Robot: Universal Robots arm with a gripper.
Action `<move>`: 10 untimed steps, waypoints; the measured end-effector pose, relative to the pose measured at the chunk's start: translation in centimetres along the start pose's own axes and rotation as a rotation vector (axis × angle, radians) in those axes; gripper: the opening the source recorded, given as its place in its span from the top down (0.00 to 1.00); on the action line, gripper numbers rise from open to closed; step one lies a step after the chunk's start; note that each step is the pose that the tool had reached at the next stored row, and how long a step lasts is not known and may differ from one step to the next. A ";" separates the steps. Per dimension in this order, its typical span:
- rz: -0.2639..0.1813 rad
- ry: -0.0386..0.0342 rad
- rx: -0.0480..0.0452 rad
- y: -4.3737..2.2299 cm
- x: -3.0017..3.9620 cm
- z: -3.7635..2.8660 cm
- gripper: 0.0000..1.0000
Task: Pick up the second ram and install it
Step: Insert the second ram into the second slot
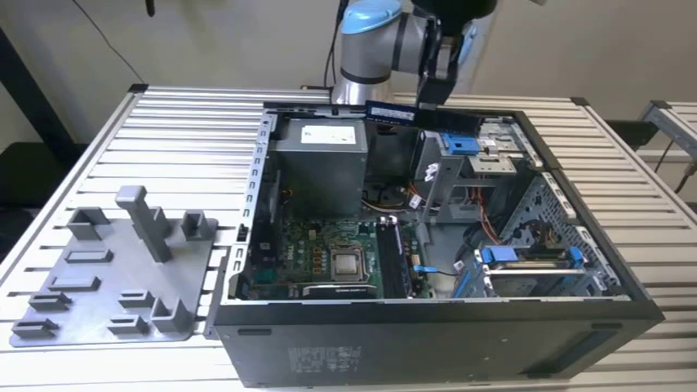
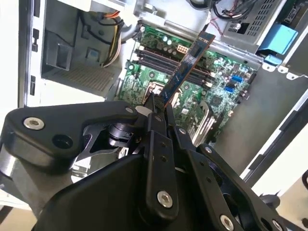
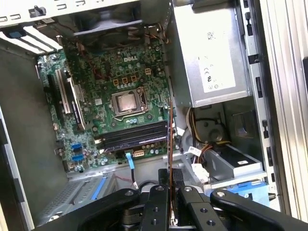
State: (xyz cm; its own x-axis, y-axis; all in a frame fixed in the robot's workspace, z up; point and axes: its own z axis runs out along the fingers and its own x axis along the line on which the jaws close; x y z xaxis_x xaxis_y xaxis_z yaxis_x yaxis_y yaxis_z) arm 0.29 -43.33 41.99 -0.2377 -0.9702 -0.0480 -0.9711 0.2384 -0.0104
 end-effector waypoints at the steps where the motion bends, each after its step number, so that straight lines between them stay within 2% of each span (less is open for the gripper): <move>1: 0.007 0.0000 0.0003 -0.01 0.03 0.00 0.86; 10: 0.060 0.0006 0.0029 -0.09 0.27 -0.01 0.86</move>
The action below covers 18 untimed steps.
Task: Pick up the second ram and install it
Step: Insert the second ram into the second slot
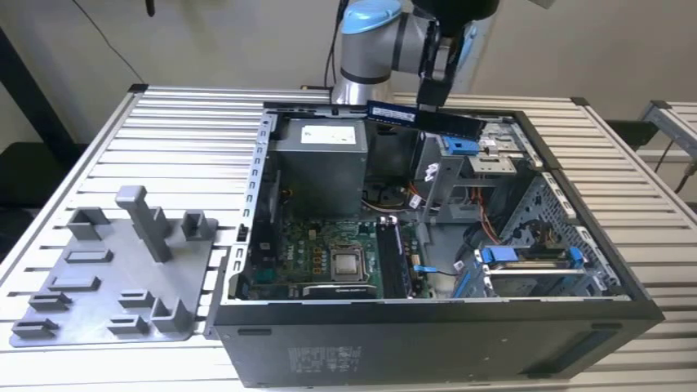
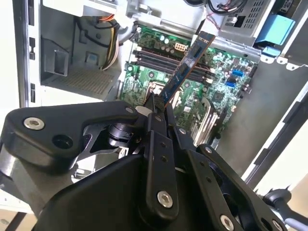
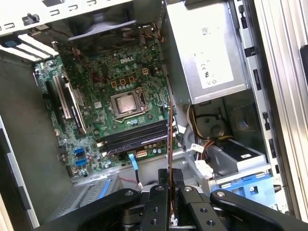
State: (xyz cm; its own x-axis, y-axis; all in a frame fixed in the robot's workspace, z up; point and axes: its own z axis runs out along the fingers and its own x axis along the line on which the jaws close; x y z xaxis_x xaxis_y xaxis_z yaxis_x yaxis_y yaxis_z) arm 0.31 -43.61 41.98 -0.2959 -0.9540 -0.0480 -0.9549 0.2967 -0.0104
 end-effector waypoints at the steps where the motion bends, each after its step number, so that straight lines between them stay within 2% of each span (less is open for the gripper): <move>1: 0.001 0.0000 0.0000 0.00 0.01 0.00 0.86; 10: 0.004 0.0000 0.0002 0.00 0.01 -0.01 0.86; 18: 0.060 0.0006 0.0029 0.00 0.01 -0.01 0.86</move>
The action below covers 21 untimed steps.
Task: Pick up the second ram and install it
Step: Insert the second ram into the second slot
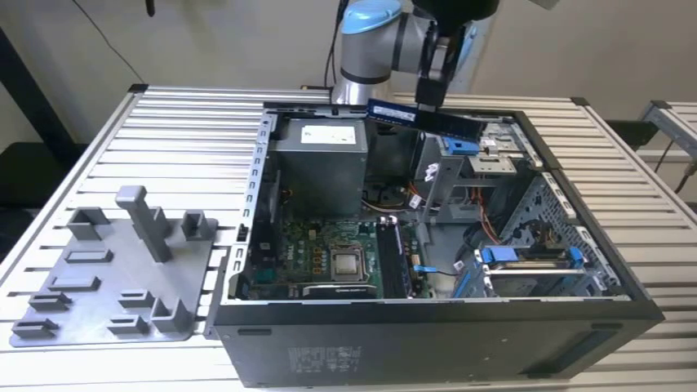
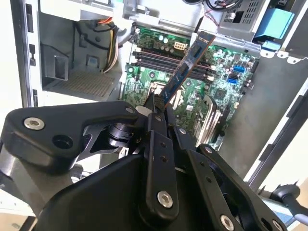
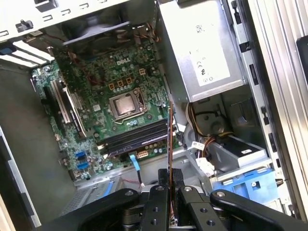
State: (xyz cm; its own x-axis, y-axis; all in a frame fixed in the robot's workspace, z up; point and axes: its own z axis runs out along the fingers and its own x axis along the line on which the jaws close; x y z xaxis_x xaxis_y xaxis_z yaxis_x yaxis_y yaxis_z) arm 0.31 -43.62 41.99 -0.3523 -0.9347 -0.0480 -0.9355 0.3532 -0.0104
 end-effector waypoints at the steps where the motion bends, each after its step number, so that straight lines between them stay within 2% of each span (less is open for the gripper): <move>1: 0.012 0.0001 0.0005 0.00 0.00 0.00 0.86; 21: 0.259 0.0026 0.0124 0.00 0.01 0.00 0.86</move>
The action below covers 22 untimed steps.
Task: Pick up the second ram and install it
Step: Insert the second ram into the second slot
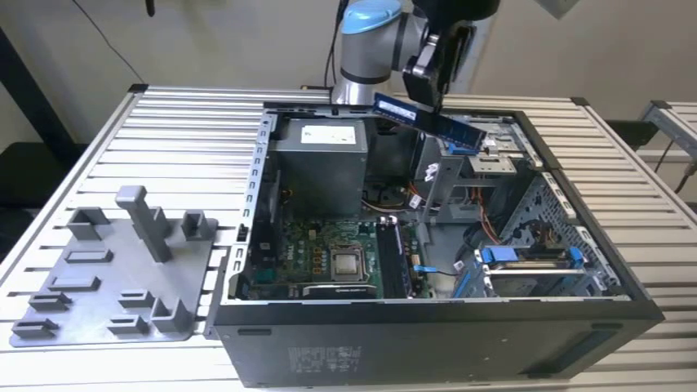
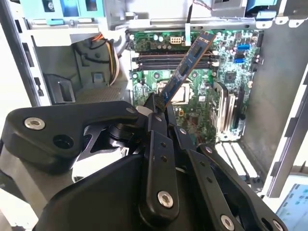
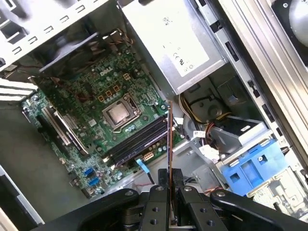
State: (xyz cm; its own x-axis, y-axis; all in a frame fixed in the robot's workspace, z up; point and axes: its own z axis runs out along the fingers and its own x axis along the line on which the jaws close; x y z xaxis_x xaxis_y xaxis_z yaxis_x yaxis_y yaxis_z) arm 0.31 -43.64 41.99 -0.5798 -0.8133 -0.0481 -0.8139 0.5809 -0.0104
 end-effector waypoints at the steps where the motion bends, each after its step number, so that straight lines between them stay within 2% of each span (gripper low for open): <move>1: 0.011 0.0002 0.0005 0.00 0.00 0.00 0.86; 22: 0.198 0.0022 0.0095 -0.01 0.00 0.00 0.86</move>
State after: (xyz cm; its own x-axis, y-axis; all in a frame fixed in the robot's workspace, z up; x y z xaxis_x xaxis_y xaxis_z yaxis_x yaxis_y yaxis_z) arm 0.32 -43.65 41.99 -0.7290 -0.6828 -0.0480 -0.6832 0.7301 -0.0103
